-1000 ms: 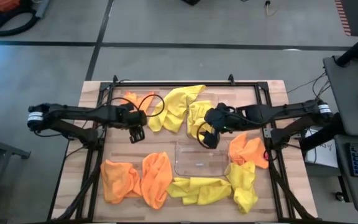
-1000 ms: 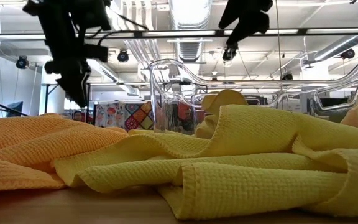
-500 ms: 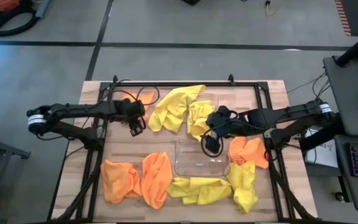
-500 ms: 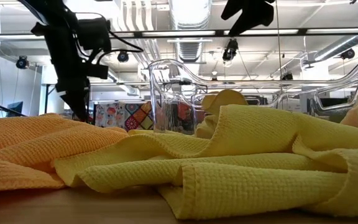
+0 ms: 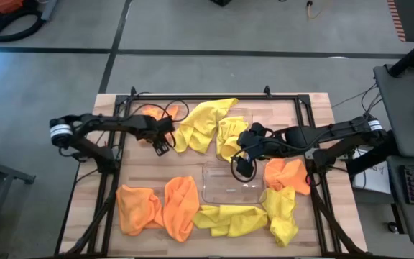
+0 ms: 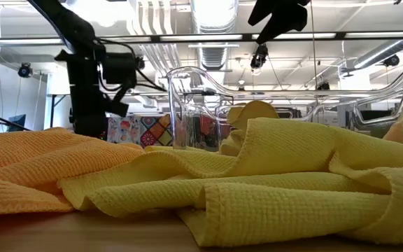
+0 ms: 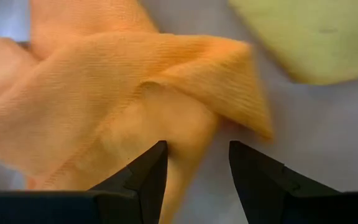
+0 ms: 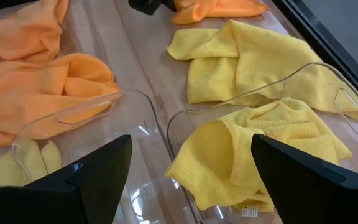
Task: Sort microfiber towel by color & place in baskets
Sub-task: Put the orange towel into the bottom transparent bin
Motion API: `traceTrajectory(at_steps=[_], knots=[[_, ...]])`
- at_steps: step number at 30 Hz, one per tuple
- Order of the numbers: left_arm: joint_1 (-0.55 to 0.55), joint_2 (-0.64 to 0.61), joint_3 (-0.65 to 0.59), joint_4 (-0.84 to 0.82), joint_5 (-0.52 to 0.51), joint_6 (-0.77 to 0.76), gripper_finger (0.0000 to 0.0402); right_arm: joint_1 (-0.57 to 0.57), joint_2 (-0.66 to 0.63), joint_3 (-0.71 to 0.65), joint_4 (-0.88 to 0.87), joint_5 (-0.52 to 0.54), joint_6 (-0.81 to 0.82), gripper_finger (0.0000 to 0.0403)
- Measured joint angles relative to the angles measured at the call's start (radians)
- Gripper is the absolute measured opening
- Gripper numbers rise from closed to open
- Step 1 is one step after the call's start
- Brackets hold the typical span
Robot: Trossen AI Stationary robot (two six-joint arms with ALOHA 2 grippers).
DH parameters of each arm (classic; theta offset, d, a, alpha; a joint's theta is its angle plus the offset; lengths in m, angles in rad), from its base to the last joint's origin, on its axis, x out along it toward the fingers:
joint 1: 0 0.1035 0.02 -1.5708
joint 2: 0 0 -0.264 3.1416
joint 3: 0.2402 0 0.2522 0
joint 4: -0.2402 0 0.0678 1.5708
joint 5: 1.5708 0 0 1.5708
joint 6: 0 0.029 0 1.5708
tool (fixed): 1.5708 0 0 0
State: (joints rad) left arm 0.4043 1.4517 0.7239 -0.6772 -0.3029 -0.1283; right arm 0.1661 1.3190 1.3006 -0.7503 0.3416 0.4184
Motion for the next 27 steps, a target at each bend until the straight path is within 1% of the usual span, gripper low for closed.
traceTrajectory(at_steps=[2,7,11,14,21,22,27], knots=[[0.001,0.029,0.002,0.014,-0.031,0.008,0.0157,0.0,0.0,0.0,0.0,0.0,0.0,0.0325],[0.004,0.084,0.002,0.062,-0.034,0.026,0.0156,0.0,0.0,-0.001,0.0,0.0,0.0,0.0325],[0.01,0.112,0.006,0.067,-0.034,0.018,0.0145,0.0,0.0,-0.001,0.0,0.0,0.0,0.0325],[0.011,0.116,0.006,0.069,-0.028,0.004,0.0118,0.0,0.0,-0.001,0.0,0.0,0.0,0.0325],[0.011,0.098,0.002,0.076,-0.021,-0.009,0.0013,0.0,0.0,-0.012,0.006,0.0,0.0,0.0325],[0.012,0.093,0.001,0.076,-0.027,-0.01,0.0007,0.0,0.0,-0.016,0.009,0.0,0.001,0.0325],[0.013,0.042,-0.001,0.073,-0.039,-0.012,0.0005,0.0,0.0,-0.066,0.046,0.0,-0.001,0.0325]])
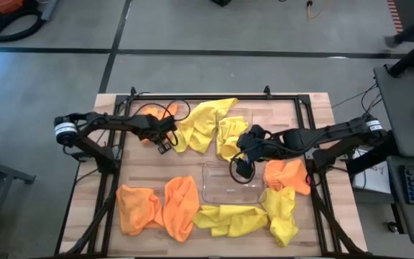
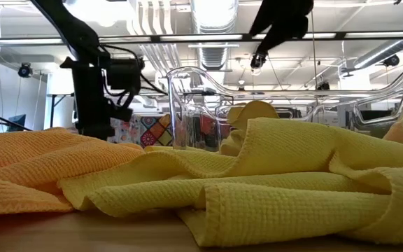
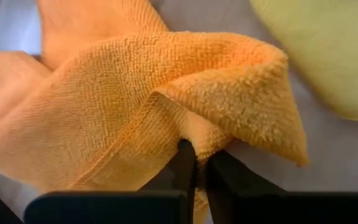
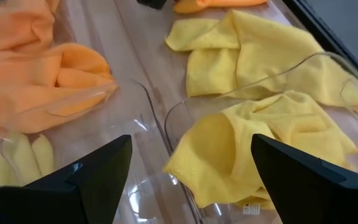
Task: Sort microfiber towel by color & place in baskets
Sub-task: Put the orange towel into the bottom transparent bin
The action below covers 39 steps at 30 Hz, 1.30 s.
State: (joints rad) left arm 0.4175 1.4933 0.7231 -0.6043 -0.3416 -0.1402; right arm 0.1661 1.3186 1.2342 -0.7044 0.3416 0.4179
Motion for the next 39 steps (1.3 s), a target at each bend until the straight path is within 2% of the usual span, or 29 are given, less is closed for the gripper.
traceTrajectory(at_steps=[6,15,22,29,31,36,39], knots=[[0.0,-0.141,0.0,-0.028,0.005,0.0,0.0001,0.0,0.0,-0.094,0.082,0.0,-0.019,0.0325],[-0.003,-0.437,0.0,-0.028,0.063,0.0,0.0,0.0,-0.002,-0.229,0.34,0.001,-0.125,0.0325],[-0.004,-0.64,0.0,-0.025,0.064,0.0,0.0,0.0,-0.002,-0.303,0.511,0.001,-0.195,0.0325],[-0.034,-0.813,0.0,-0.013,0.073,0.0,0.0,0.0,-0.002,-0.335,0.581,0.0,-0.208,0.0325],[-0.049,-0.853,0.0,0.016,0.114,-0.001,0.0,0.0,-0.002,-0.347,0.626,0.001,-0.228,0.0325],[-0.091,-0.915,-0.032,0.184,0.325,-0.001,0.0,0.0,-0.002,-0.385,0.749,0.0,-0.289,0.0325],[-0.122,-0.92,-0.066,0.296,0.409,-0.006,0.0,0.0,-0.002,-0.391,0.803,0.0,-0.318,0.0325]])
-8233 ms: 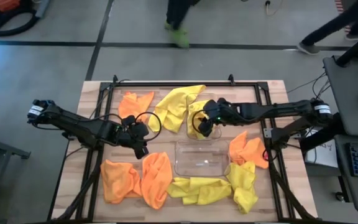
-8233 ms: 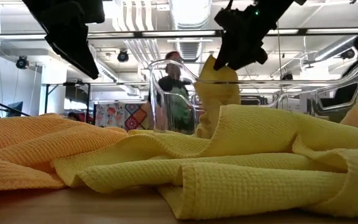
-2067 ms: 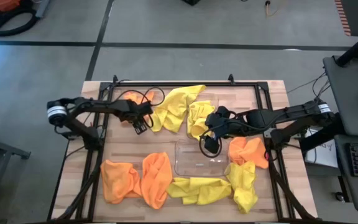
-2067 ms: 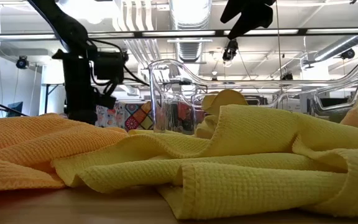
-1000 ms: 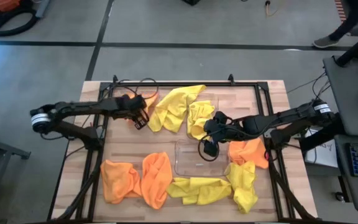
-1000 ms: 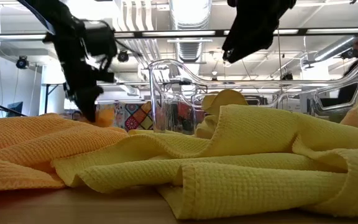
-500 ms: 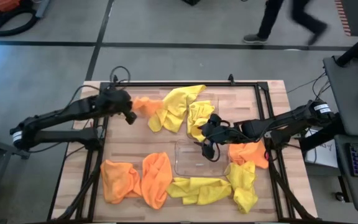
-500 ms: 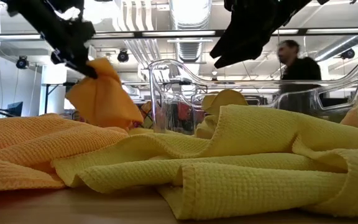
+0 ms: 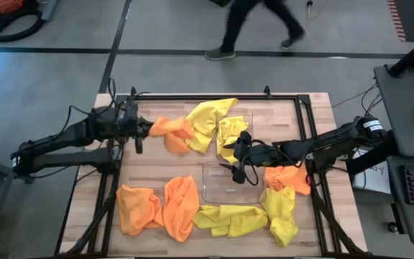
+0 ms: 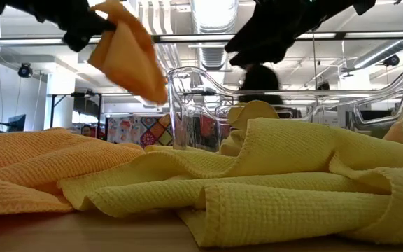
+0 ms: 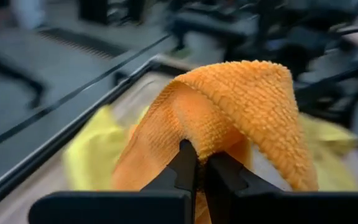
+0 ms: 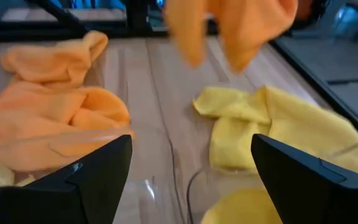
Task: Sort microfiber towel by color & place in baskets
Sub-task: Put the orange towel into the bottom transparent bin
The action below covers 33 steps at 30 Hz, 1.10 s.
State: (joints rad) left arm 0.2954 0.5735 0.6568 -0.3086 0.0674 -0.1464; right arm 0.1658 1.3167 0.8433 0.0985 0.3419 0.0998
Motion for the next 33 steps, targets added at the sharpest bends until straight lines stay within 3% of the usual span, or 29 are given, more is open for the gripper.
traceTrajectory(at_steps=[8,19,33], knots=[[-0.1,0.044,-0.13,0.281,0.03,-0.052,0.0,0.0,0.023,0.0,0.14,0.0,-0.065,0.0325],[-0.22,0.198,-0.265,0.743,0.024,-0.103,0.0,0.0,0.062,-0.001,0.363,-0.001,-0.14,0.0325],[-0.261,0.5,-0.2,0.971,0.017,-0.125,0.0,-0.001,0.163,0.068,0.424,-0.009,-0.2,0.0325]])
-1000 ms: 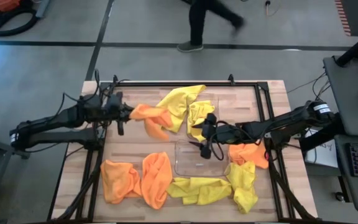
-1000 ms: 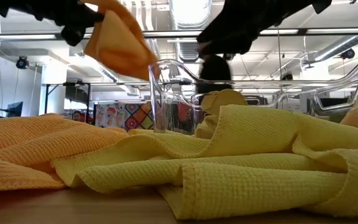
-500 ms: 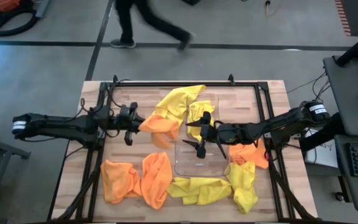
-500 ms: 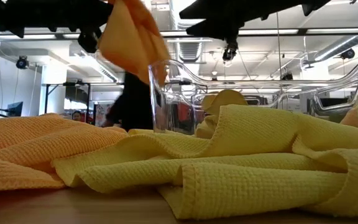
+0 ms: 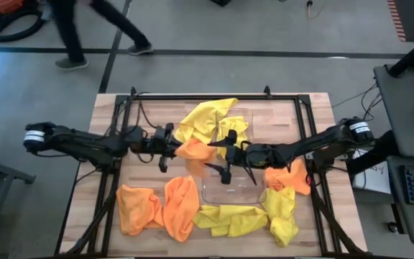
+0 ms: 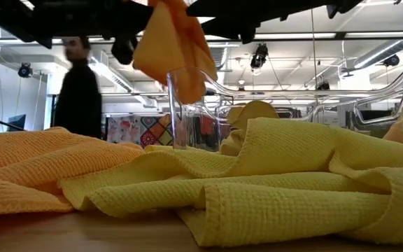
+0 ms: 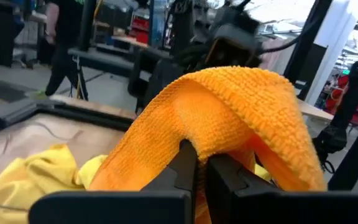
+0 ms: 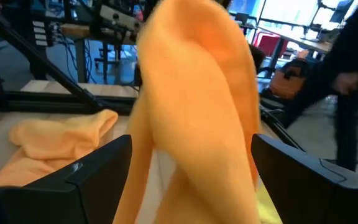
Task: Sort microfiber towel by color & place in baskets
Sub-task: Put the orange towel into the bottom transparent bin
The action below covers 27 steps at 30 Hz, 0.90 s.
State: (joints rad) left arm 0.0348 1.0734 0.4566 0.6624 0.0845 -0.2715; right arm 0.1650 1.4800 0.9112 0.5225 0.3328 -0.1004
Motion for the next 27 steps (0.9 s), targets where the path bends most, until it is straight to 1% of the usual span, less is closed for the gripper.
traceTrajectory(at_steps=[6,9,15,17,19,21,24,27], knots=[[-0.012,0.129,0.091,0.005,0.003,0.008,0.0,0.0,0.067,0.06,-0.004,0.0,-0.012,0.0325],[-0.018,0.166,0.117,0.0,0.004,0.02,0.0,0.0,0.088,0.088,-0.003,0.0,-0.006,0.0325],[-0.021,0.196,0.147,-0.009,0.012,0.026,0.0,0.0,0.076,0.098,-0.055,0.008,0.031,0.0324],[-0.022,0.204,0.158,-0.007,0.012,0.026,0.0,0.0,0.071,0.099,-0.057,0.008,0.038,0.0318],[-0.022,0.203,0.159,-0.015,0.021,0.026,0.0,0.0,0.068,0.099,-0.061,0.007,0.038,0.0299],[-0.023,0.209,0.167,-0.013,0.032,0.026,0.0,0.0,0.068,0.099,-0.062,0.007,0.038,0.0266],[-0.025,0.21,0.171,-0.019,0.043,0.026,0.0,0.0,0.068,0.099,-0.071,0.008,0.038,0.0198],[-0.025,0.21,0.172,-0.024,0.058,0.026,0.0,0.0,0.066,0.099,-0.086,0.007,0.035,0.012]])
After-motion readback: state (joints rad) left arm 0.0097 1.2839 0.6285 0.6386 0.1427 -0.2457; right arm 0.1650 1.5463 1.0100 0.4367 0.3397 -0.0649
